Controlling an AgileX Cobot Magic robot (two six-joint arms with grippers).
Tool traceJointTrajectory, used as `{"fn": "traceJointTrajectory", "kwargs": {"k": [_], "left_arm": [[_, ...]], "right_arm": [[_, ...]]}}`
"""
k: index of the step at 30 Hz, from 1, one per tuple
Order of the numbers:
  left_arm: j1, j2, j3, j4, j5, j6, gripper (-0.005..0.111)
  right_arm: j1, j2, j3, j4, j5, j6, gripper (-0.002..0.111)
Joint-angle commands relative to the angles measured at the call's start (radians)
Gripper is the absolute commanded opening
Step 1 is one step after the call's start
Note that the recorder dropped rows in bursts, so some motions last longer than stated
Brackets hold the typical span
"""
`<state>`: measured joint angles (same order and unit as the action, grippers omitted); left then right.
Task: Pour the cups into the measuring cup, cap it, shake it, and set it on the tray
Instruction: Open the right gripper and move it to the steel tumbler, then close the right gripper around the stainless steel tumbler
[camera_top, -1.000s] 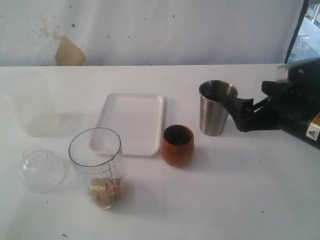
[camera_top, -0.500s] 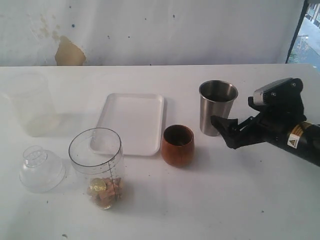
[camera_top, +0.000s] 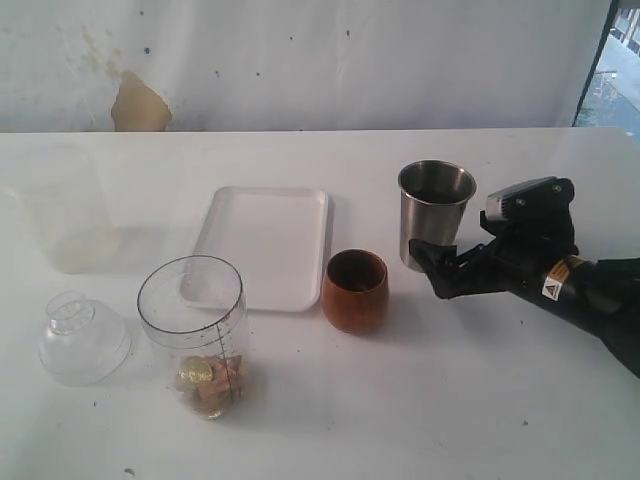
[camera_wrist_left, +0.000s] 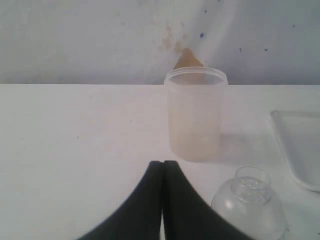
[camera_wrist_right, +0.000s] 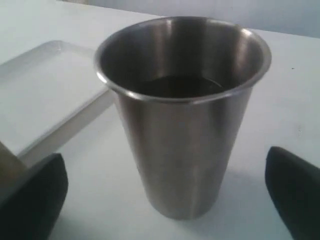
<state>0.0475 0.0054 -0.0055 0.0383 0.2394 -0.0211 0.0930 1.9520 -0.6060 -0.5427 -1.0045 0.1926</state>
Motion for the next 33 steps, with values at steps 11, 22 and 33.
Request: {"fn": "traceJointTrajectory", "kwargs": {"k": [11,22,33], "left_arm": [[-0.003,-0.005,0.005,0.007,-0.007,-0.001,0.000],[-0.003,-0.005,0.005,0.007,-0.007,-0.001,0.000],[-0.003,-0.005,0.005,0.007,-0.007,-0.001,0.000]], "right_arm": [[0.046,0.153,-0.168,0.006,-0.097,-0.059,0.105],[0.046,0.188,-0.201,0.032,-0.105,-0.059,0.105],[0.052,0.228,-0.246,0.013,-0.154,-0.052,0.105]]}}
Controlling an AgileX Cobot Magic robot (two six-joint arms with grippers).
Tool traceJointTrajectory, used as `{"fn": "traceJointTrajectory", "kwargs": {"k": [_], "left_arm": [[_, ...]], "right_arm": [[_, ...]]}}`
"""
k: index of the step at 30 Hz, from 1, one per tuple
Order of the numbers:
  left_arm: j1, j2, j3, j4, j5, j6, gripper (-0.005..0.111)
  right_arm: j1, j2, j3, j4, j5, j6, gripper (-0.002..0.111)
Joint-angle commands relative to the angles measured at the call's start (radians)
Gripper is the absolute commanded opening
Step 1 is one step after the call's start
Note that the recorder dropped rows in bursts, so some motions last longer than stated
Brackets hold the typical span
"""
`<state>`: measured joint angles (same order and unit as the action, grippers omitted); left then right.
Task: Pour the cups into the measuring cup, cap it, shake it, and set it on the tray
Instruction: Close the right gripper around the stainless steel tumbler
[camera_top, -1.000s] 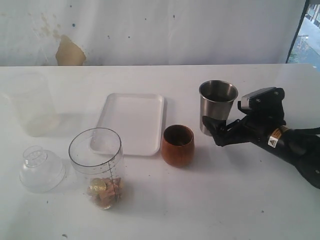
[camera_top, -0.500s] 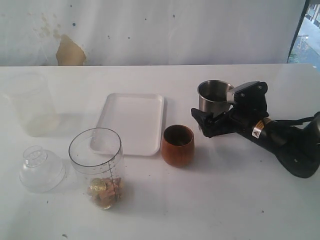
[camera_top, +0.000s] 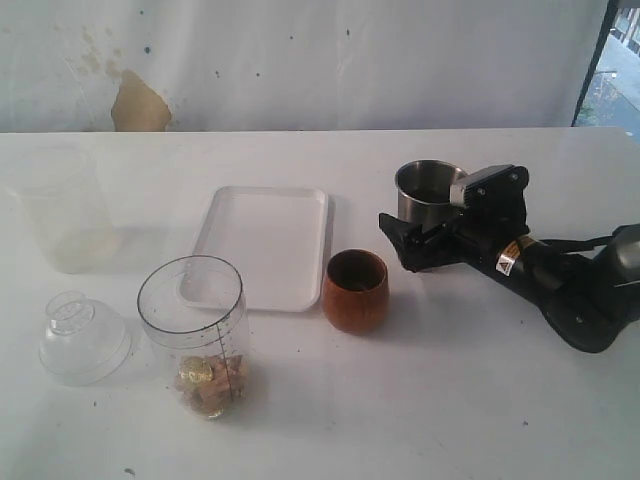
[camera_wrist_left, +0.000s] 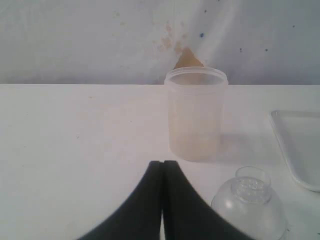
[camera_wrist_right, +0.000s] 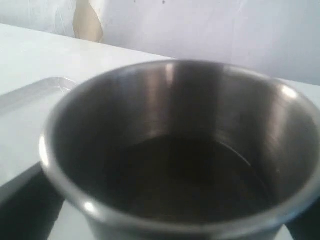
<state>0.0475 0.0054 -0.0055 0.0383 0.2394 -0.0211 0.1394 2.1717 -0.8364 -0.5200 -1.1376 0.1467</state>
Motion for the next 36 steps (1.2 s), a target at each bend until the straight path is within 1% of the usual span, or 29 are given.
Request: {"fn": "traceJointTrajectory", "kwargs": {"k": [1,11,18,31,34,36], "left_arm": [[-0.003,-0.005,0.005,0.007,-0.007,-0.001,0.000],[-0.003,-0.005,0.005,0.007,-0.007,-0.001,0.000],[-0.003,-0.005,0.005,0.007,-0.007,-0.001,0.000],[-0.003,-0.005,0.005,0.007,-0.007,-0.001,0.000],[-0.003,-0.005,0.005,0.007,-0.007,-0.001,0.000],[-0.003,-0.005,0.005,0.007,-0.007,-0.001,0.000]], "right_arm": [[0.009,0.015,-0.019,-0.010,-0.021,-0.006,0.105],[0.020,0.034,-0.040,0.009,-0.047,-0.012,0.105],[0.020,0.034,-0.047,0.019,0.004,-0.012,0.105],[0.020,0.046,-0.063,0.016,0.021,-0.012,0.105],[0.020,0.046,-0.063,0.018,0.022,-0.012,0.103],[0.020,0.046,-0.063,0.018,0.022,-0.012,0.098]]}}
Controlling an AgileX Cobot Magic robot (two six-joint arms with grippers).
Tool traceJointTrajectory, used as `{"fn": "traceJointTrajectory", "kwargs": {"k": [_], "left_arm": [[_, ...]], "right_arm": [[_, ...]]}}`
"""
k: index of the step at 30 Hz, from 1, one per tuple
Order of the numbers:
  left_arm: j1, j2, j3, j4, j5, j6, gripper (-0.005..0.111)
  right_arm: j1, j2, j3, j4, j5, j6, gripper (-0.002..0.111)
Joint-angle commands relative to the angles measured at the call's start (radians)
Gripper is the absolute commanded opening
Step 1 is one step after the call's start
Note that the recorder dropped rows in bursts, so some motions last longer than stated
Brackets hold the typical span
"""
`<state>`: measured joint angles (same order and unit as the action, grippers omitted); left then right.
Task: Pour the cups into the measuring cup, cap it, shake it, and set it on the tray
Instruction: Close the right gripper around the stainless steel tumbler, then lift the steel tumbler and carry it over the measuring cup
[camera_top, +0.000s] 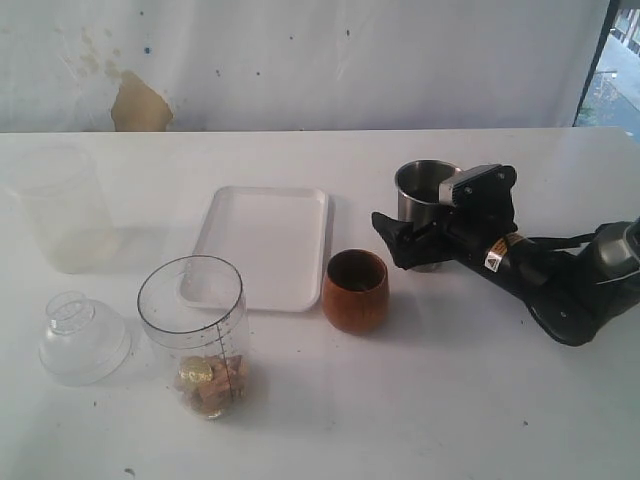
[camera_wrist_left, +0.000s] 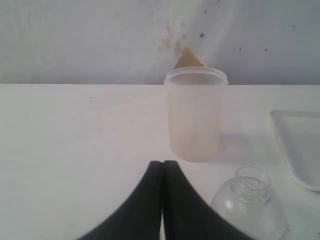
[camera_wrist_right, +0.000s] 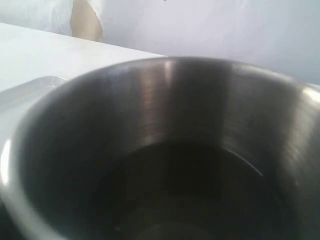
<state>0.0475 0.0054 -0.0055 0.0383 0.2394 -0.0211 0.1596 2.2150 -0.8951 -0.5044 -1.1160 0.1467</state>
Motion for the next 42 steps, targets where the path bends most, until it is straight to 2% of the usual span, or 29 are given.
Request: {"fn": "traceJointTrajectory", "kwargs": {"k": [1,3,5,10,11,21,25,32,36,42], "left_arm": [[-0.003,-0.005,0.005,0.007,-0.007,-0.001,0.000],[-0.003,-0.005,0.005,0.007,-0.007,-0.001,0.000],[-0.003,-0.005,0.005,0.007,-0.007,-0.001,0.000],[-0.003,-0.005,0.005,0.007,-0.007,-0.001,0.000],[-0.003,-0.005,0.005,0.007,-0.007,-0.001,0.000],[-0.003,-0.005,0.005,0.007,-0.007,-0.001,0.000],[-0.003,-0.005,0.005,0.007,-0.007,-0.001,0.000],[-0.003,-0.005,0.005,0.007,-0.007,-0.001,0.000],[-0.003,-0.005,0.005,0.007,-0.007,-0.001,0.000],[-0.003,-0.005,0.005,0.007,-0.007,-0.001,0.000]], "right_arm": [[-0.001,0.003,-0.004,0.003,0.000,-0.012,0.094],[-0.001,0.003,-0.004,0.003,0.000,-0.012,0.083],[-0.001,0.003,-0.004,0.003,0.000,-0.012,0.066],[-0.001,0.003,-0.004,-0.010,0.055,-0.012,0.004],[-0.001,0.003,-0.004,-0.012,0.066,-0.012,0.000],[-0.001,-0.091,0.000,-0.141,0.075,-0.003,0.000],[-0.001,-0.167,0.000,-0.173,0.073,0.130,0.000],[0.001,-0.280,-0.006,-0.183,-0.010,0.207,0.000],[0.043,-0.328,-0.030,-0.199,0.014,0.265,0.000],[0.181,-0.342,-0.130,-0.209,0.205,0.309,0.000]]}}
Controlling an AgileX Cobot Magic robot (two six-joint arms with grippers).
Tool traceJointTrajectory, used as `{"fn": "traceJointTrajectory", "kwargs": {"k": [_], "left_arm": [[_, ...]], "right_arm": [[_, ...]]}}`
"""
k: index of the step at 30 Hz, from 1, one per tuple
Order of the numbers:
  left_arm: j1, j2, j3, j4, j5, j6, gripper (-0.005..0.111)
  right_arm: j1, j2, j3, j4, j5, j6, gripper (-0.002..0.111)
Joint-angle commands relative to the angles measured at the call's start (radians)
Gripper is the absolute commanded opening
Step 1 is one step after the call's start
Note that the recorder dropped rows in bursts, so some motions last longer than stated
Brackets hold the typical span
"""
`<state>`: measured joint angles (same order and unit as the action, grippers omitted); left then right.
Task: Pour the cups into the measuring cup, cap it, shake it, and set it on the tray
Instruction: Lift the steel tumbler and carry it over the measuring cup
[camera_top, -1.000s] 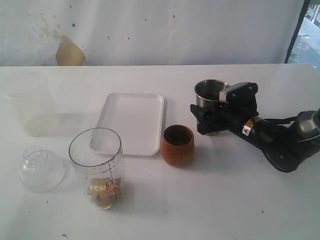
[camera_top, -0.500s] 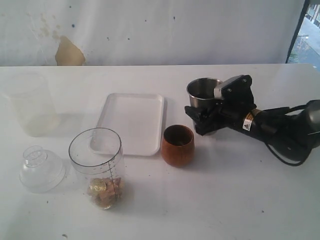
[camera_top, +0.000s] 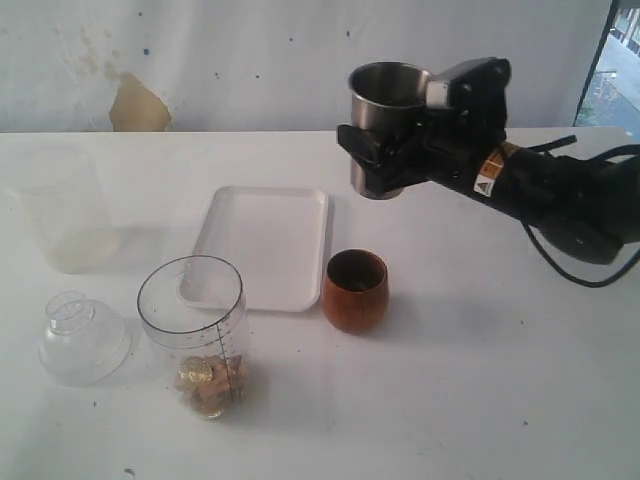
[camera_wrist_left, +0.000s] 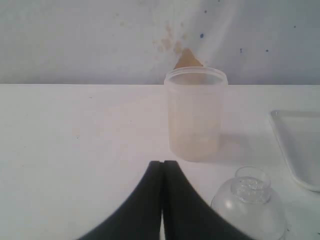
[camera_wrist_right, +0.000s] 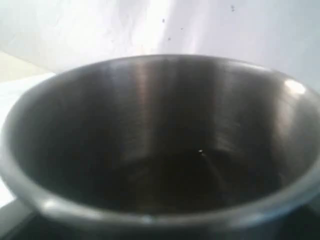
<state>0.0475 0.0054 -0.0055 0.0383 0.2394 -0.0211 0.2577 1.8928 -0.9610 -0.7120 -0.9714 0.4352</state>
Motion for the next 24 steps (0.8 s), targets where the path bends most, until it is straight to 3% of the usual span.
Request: {"fn": "traceJointTrajectory", "kwargs": {"k": [1,9,24], "left_arm": [[-0.003,-0.005,0.005,0.007,-0.007,-0.001,0.000],[-0.003,-0.005,0.005,0.007,-0.007,-0.001,0.000],[-0.003,-0.005,0.005,0.007,-0.007,-0.001,0.000]], "right_arm": [[0.106,-0.020,-0.084,-0.001,0.090,0.021,0.000],[0.227,-0.016,-0.163,-0.017,0.164,0.014,0.000],[0.242,0.051,-0.166,-0.160,0.130,0.014,0.000]]}}
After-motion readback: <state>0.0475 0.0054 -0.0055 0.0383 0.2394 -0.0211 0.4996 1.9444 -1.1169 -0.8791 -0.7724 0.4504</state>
